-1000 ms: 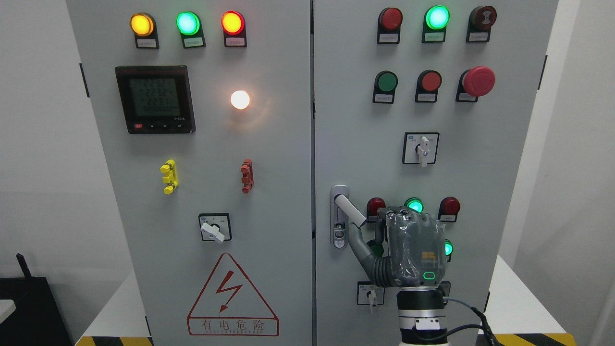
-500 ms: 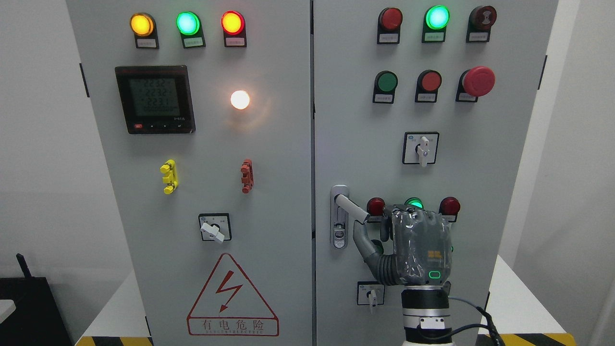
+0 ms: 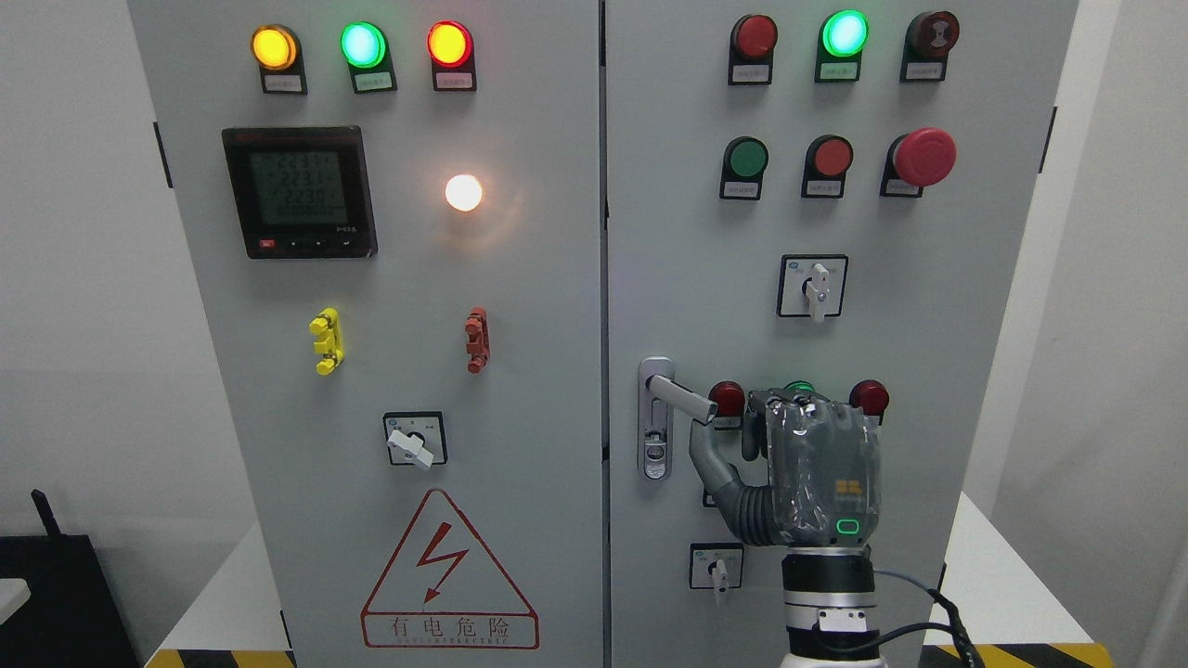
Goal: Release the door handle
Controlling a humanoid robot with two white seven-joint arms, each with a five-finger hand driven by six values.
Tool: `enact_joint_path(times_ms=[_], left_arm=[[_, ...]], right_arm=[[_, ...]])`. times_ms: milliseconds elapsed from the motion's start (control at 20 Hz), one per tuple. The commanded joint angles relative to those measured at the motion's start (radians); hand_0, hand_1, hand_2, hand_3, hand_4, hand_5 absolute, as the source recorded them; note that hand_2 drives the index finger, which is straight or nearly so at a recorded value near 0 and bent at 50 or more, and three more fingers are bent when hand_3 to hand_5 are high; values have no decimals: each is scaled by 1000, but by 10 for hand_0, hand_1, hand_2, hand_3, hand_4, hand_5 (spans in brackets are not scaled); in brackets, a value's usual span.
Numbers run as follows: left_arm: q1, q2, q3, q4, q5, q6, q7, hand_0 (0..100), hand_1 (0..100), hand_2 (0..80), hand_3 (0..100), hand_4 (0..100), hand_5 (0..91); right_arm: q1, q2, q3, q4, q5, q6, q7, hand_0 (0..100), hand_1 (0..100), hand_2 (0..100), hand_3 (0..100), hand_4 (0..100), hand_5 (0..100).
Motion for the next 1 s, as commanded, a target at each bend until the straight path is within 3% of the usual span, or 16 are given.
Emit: enact_joint_path(times_ms=[0, 600, 800, 850, 950], left_arm=[[0, 1, -14, 20, 0, -1, -1, 120, 389, 0, 0, 0, 0], [0, 0, -14, 20, 0, -1, -1, 120, 389, 0, 0, 0, 0], [0, 0, -14, 20, 0, -1, -1, 120, 389, 0, 0, 0, 0], [0, 1, -14, 20, 0, -1, -1, 120, 389, 0, 0, 0, 0], [0, 1, -14, 20, 0, -1, -1, 120, 389, 0, 0, 0, 0]], right_arm=[[-3, 0, -5, -5, 0, 0, 0, 416, 542, 917, 1000, 943, 1000], [8, -2, 5, -6, -4, -3, -2, 426, 530, 915, 1000, 944, 1000], [69, -6, 15, -26, -4, -14, -55, 430, 526, 912, 1000, 943, 1000], [92, -14, 15, -45, -4, -23, -69, 433, 524, 911, 1000, 943, 1000], [144, -64, 5, -80, -4, -64, -83, 443, 519, 880, 1000, 929, 1000]])
